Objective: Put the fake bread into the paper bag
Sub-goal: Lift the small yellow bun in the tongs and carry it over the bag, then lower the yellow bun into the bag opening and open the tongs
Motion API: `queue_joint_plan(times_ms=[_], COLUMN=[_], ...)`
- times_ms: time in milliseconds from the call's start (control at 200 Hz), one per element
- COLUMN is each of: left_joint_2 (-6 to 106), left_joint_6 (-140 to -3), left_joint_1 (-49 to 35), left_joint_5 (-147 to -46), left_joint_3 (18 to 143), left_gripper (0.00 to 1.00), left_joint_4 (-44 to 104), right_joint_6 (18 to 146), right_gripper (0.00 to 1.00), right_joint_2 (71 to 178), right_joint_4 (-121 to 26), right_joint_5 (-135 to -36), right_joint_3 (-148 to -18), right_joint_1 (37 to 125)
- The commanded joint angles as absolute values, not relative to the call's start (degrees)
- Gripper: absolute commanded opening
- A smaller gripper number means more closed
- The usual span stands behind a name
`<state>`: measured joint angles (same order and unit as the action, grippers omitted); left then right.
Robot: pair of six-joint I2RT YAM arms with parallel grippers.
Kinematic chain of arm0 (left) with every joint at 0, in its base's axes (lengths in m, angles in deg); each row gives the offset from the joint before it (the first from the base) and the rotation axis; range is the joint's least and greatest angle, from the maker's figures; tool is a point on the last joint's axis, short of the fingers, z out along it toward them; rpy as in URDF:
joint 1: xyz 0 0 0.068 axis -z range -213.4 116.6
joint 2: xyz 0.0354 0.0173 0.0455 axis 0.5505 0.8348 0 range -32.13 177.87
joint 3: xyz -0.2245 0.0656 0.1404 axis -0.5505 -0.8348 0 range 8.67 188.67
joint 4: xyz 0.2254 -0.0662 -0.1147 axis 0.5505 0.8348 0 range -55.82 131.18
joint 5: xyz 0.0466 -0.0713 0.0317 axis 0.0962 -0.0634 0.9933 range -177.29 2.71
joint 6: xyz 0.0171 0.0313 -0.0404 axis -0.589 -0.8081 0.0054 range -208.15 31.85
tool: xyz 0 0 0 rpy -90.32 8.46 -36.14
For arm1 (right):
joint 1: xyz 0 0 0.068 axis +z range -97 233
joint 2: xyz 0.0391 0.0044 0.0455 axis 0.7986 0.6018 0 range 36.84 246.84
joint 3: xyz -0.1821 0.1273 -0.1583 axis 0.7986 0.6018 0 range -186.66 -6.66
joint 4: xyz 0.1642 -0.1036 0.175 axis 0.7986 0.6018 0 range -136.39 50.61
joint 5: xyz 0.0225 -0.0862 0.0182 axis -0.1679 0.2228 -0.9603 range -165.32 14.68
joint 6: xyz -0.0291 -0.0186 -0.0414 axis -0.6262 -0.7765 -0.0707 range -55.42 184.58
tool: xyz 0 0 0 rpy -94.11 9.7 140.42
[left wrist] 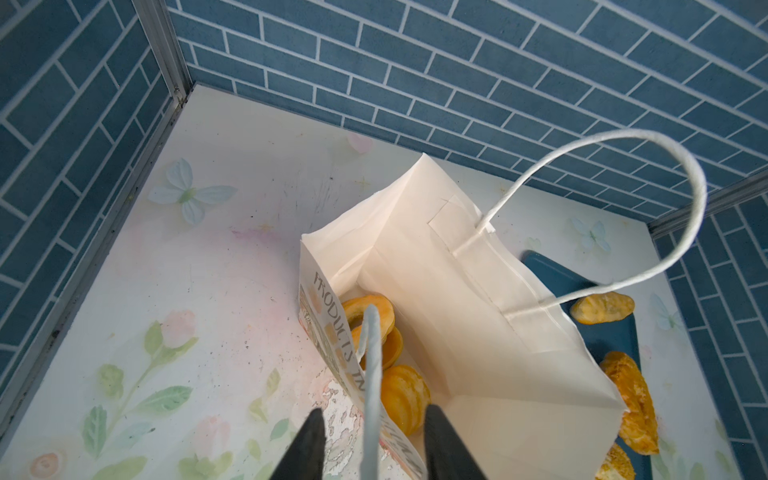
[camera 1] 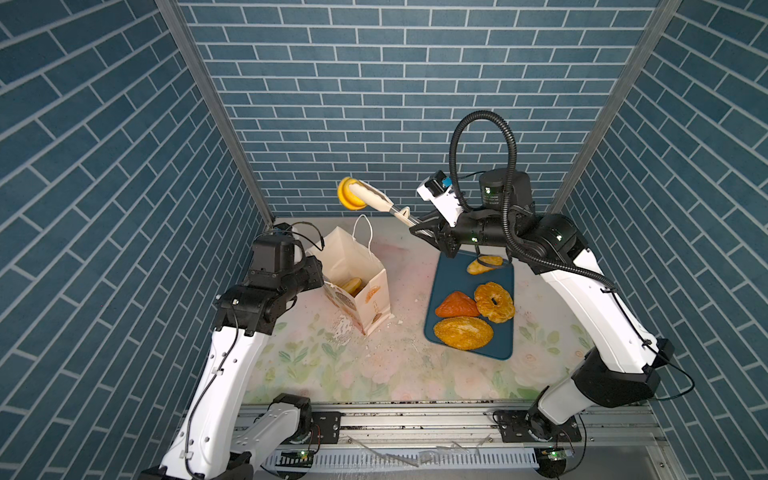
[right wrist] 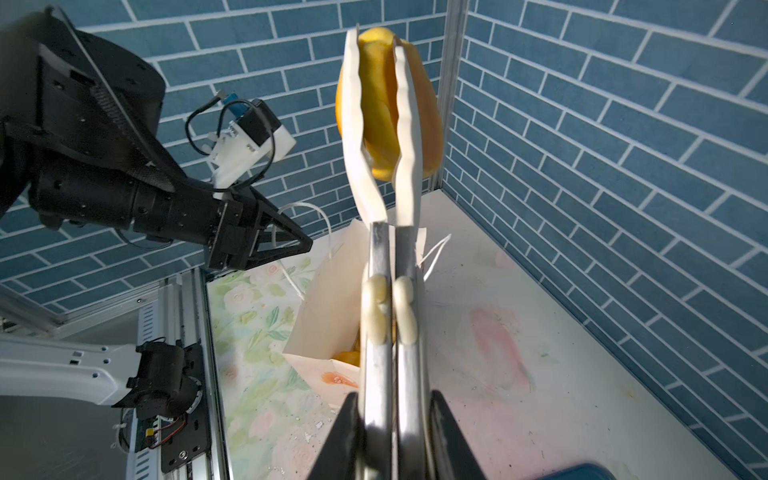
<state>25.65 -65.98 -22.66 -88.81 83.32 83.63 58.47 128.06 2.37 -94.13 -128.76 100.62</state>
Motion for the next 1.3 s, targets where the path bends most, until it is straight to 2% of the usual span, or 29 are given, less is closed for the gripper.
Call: queue_joint_plan(times_ms=[0,140,330,735,1295], left_joint_2=[25.5,25.5,24.9,23.8,24.1], left_joint_6=[-66.2,-66.0,-65.7,-64.8,-64.5], left_joint_1=[-22.4,-22.4,-22.4,-22.4,-22.4], left_joint_5=[-88.5,-88.5,-88.8,-89.8,-90.6], left_joint_3=[84.2,83.9,83.3,81.8,81.8], left_gripper=[0.32,0.20,0.12,0.10,0.10], left_joint_4=[84.3,84.1,84.3,83.6,83.2], right_joint_6=[56.1,55.4,55.3,58.4,57.2], right_gripper=[0.02,0.02,0.02,0.03,0.08], right_joint_2=[128.3,128.9,128.3,127.8,133.2], right_joint_4=[1.3,4.1,6.8,5.1,9.3], right_joint_5=[-97.9,-98.8,-99.5,-93.7,-84.9], right_joint_3=[-129.4,-128.0,-123.8,-114.2,-115.7], right_joint_1=[102.0,103.9,105.0,106.4,109.8])
